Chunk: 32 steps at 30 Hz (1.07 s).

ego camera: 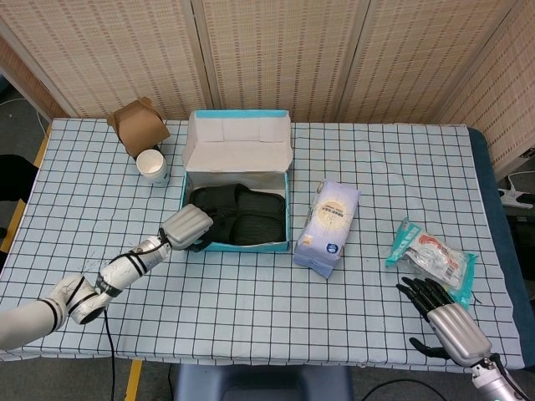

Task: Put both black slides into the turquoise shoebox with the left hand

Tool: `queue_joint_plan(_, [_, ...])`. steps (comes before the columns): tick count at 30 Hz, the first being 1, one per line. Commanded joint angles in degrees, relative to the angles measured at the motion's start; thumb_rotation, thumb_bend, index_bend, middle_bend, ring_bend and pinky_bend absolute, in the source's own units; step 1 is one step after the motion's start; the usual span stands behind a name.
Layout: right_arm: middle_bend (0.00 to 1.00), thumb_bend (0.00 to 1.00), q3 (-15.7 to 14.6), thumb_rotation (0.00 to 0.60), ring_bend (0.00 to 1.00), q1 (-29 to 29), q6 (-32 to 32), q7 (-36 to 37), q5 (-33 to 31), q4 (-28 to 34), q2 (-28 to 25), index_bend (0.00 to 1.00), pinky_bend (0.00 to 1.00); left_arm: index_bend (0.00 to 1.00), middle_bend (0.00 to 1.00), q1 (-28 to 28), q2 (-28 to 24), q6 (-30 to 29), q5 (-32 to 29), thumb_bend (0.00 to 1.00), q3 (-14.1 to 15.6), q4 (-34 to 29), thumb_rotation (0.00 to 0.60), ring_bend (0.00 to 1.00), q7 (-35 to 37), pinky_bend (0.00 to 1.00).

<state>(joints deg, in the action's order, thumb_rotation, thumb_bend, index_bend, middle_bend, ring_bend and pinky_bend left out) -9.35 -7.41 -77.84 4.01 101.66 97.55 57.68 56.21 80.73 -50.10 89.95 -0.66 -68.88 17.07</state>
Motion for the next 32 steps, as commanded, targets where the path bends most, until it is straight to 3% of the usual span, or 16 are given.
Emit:
queue_joint_plan(1, [0.0,0.17,-0.16,0.6,0.0,0.11,-0.33,0.22,0.39,0.02,-0.15,0.0,0.0,0.0,0.02,-2.22,-2.61,-5.44,1.39,0.48,-1.13,-3.56,0.6,0.1,1.54,0.31])
queue_joint_plan(6, [0.0,0.17,-0.52,0.6,0.0,0.32,-1.09,0.71,1.39,0.08,-0.44,0.0,0.0,0.0,0.0,-6.16,-5.26,-13.62,2.55,0.48,-1.54,-8.03,0.6,0.02,4.95,0.24])
queue_joint_plan(9, [0.0,0.17,-0.67,0.6,0.0,0.44,-1.51,0.97,1.88,0.08,-0.53,0.0,0.0,0.0,0.0,-10.94,-7.7,-20.35,3.75,0.48,0.03,-12.38,0.6,0.0,7.08,0.21])
queue_joint_plan(12, [0.0,0.17,-0.63,0.6,0.0,0.6,-1.9,1.02,2.0,0.08,-0.44,0.0,0.0,0.0,0.0,-18.3,-11.5,-28.13,5.93,0.47,4.5,-18.62,0.6,0.0,7.26,0.18])
queue_joint_plan(15, [0.0,0.17,-0.31,0.6,0.0,0.99,-2.71,0.65,1.74,0.1,-0.32,0.0,0.0,0.0,0.0,-27.78,-14.68,-36.55,7.45,0.46,10.04,-22.24,0.6,0.0,1.61,0.13])
queue_joint_plan(17, [0.0,0.17,0.09,0.6,0.0,1.54,-3.64,-0.1,1.3,0.11,-0.06,0.0,0.0,0.0,0.0,-34.78,-14.62,-42.57,6.23,0.46,12.13,-22.59,0.6,0.0,-3.49,0.12])
queue_joint_plan(20, [0.0,0.17,0.71,0.6,0.0,2.25,-4.79,-1.26,0.59,0.1,0.3,0.0,0.0,0.0,0.0,-42.43,-12.92,-49.05,3.41,0.45,12.67,-21.62,0.6,0.0,-7.42,0.12])
queue_joint_plan(23, [0.0,0.17,1.4,0.6,0.0,2.94,-5.84,-2.32,-0.42,0.13,0.51,0.0,0.0,0.0,0.0,-46.39,-10.78,-51.81,2.12,0.45,12.07,-18.15,0.6,0.0,-7.35,0.11])
queue_joint_plan(32, [0.0,0.17,1.34,0.6,0.0,4.04,-7.66,-3.3,0.83,0.4,0.59,0.0,0.0,0.0,0.0,-47.47,-11.58,-51.14,6.62,0.45,10.98,-16.75,0.6,0.0,-8.97,0.07])
